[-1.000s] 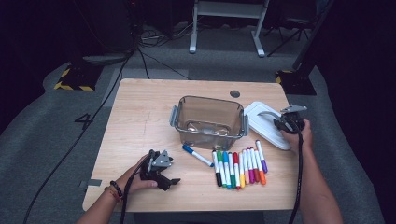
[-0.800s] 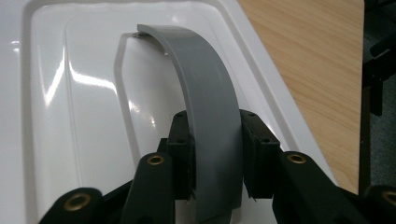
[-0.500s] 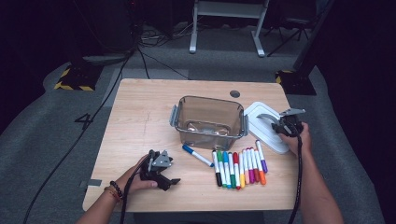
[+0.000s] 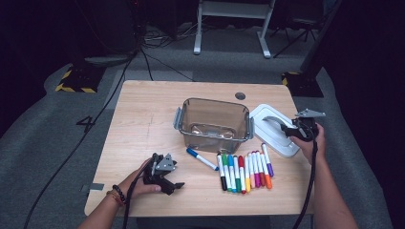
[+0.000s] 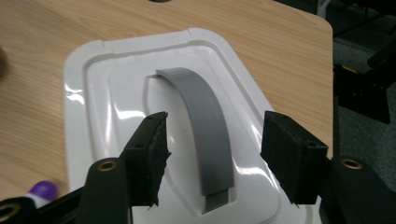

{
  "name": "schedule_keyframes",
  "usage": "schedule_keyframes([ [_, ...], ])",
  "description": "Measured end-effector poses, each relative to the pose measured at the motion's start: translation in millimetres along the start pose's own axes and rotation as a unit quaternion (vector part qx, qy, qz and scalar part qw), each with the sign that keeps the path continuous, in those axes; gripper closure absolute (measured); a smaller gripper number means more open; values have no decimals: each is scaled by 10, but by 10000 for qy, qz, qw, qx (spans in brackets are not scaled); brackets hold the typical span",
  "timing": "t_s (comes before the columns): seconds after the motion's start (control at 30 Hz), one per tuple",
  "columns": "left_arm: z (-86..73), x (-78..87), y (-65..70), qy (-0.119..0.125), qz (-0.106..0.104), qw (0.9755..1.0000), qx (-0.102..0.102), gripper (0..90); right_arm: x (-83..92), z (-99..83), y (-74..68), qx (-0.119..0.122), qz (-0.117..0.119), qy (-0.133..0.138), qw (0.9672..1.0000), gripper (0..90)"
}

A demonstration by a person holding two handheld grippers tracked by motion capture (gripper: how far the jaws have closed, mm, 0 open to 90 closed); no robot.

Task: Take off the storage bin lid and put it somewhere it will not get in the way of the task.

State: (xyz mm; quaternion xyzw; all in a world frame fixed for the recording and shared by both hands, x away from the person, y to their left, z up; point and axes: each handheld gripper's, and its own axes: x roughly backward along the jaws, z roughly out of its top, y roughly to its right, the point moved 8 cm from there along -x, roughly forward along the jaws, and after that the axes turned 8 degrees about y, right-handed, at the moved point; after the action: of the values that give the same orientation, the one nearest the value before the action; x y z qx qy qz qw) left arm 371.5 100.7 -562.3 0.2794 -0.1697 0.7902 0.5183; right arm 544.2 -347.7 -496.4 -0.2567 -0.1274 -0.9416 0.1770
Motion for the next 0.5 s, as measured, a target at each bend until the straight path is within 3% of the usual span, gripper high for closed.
schedule_keyframes([
  [0.3, 0, 0, -1, 1, 0, 10000, -4, 146, 253, 28, -328, 243, 476, 148, 9985, 412],
  [0.5, 0, 0, 0, 1, 2, 10000, 0, 146, 397, -104, -570, 411, 811, 11, 9959, 418],
])
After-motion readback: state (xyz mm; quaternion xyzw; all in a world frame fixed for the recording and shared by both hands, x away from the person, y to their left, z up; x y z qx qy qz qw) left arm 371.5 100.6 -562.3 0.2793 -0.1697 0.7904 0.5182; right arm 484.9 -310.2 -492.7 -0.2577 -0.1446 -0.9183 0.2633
